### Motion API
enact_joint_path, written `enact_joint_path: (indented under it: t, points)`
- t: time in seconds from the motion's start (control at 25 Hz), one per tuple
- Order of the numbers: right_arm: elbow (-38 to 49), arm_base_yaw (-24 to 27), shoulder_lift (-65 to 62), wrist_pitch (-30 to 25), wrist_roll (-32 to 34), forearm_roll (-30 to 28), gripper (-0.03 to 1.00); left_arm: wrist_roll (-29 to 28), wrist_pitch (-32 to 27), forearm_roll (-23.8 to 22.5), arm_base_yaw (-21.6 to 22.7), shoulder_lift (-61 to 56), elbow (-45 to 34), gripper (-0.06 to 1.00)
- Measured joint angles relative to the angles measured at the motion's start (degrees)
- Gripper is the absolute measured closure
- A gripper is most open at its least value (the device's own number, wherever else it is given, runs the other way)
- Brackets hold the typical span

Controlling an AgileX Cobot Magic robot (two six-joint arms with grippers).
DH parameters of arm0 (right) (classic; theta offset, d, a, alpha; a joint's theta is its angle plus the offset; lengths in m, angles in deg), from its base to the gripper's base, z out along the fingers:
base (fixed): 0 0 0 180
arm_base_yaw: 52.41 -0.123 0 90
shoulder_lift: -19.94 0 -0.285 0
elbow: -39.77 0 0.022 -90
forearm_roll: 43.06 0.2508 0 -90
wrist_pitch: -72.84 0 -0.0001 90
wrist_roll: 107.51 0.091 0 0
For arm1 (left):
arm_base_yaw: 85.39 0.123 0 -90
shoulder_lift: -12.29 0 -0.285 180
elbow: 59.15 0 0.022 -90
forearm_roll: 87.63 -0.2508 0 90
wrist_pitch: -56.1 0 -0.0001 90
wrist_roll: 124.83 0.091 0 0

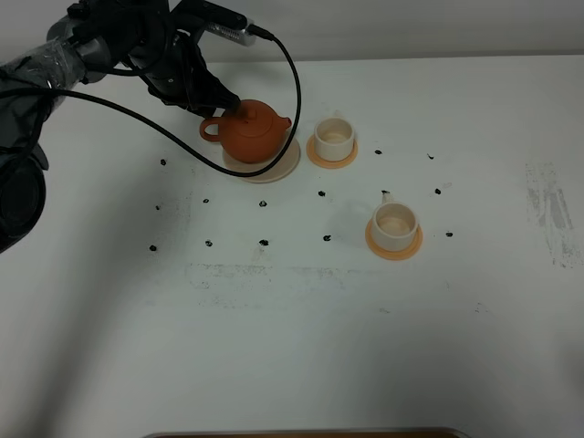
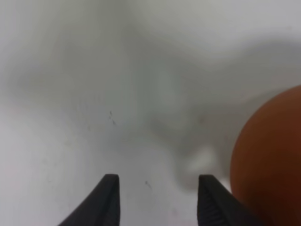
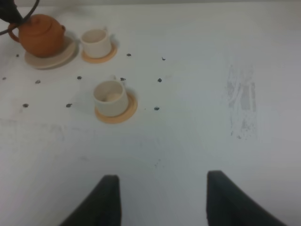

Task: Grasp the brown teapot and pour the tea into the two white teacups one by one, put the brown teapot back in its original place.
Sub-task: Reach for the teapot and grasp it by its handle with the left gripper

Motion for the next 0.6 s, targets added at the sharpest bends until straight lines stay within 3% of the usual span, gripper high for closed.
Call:
enact_joint_path:
  t: [0.4, 0.6]
  points:
    - [0.0, 0.0, 0.0, 0.0, 0.0, 0.0, 0.53, 1.0, -2.9, -0.1, 0.3, 0.0, 4.0, 0.53]
    - [0.0, 0.0, 0.0, 0.0, 0.0, 0.0, 0.53, 9.4, -11.7, -0.4, 0.3, 0.0, 8.6, 0.53]
